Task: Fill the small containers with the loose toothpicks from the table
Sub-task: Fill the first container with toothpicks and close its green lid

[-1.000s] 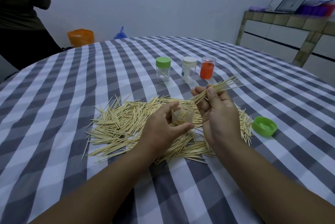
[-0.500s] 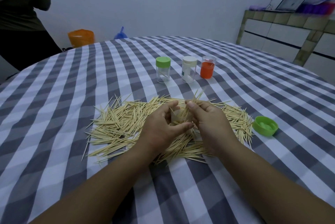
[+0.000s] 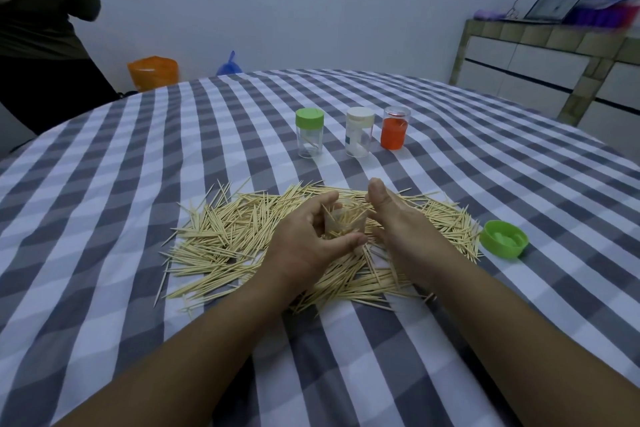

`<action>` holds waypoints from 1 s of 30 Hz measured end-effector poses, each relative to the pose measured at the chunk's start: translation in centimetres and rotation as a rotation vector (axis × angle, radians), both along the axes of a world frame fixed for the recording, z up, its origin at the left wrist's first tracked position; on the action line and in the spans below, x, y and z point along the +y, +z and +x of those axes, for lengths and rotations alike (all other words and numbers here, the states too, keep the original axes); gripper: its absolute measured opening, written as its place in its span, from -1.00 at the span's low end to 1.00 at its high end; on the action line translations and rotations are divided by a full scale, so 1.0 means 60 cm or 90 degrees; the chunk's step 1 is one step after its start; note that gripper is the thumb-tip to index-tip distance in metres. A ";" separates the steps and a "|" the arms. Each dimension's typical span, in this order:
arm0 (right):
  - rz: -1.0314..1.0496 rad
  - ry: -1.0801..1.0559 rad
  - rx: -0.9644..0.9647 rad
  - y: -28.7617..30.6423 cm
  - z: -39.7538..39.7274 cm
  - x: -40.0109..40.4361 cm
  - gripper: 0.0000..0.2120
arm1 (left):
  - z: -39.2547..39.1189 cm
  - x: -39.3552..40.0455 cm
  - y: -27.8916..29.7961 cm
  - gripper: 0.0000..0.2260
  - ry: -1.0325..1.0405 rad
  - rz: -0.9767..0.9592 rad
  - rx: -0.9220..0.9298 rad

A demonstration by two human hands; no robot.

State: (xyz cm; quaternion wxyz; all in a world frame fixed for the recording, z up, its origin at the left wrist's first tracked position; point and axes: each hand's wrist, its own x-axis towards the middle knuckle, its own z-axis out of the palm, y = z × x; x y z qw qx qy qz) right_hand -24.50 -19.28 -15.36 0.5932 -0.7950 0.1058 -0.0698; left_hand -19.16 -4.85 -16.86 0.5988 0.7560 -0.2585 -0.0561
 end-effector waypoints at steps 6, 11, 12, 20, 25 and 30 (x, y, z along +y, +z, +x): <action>0.077 0.038 -0.019 0.012 -0.007 -0.026 -0.38 | -0.001 0.002 0.002 -0.31 -0.003 0.004 0.001; 0.042 0.090 -0.052 0.027 -0.016 -0.062 -0.64 | -0.001 0.002 0.002 -0.31 -0.006 0.005 0.005; 0.011 0.104 -0.047 0.029 -0.020 -0.066 -0.61 | -0.001 0.002 0.002 -0.31 -0.007 0.004 0.006; -0.021 0.048 -0.083 0.032 -0.021 -0.038 -0.80 | -0.001 0.002 0.003 -0.31 -0.009 0.001 0.014; -0.019 -0.065 -0.137 0.016 -0.011 -0.018 -0.88 | -0.001 0.003 0.003 -0.30 -0.009 0.009 0.007; -0.032 -0.045 -0.109 0.015 -0.010 -0.005 -0.80 | 0.000 0.003 0.003 -0.29 -0.011 0.008 0.015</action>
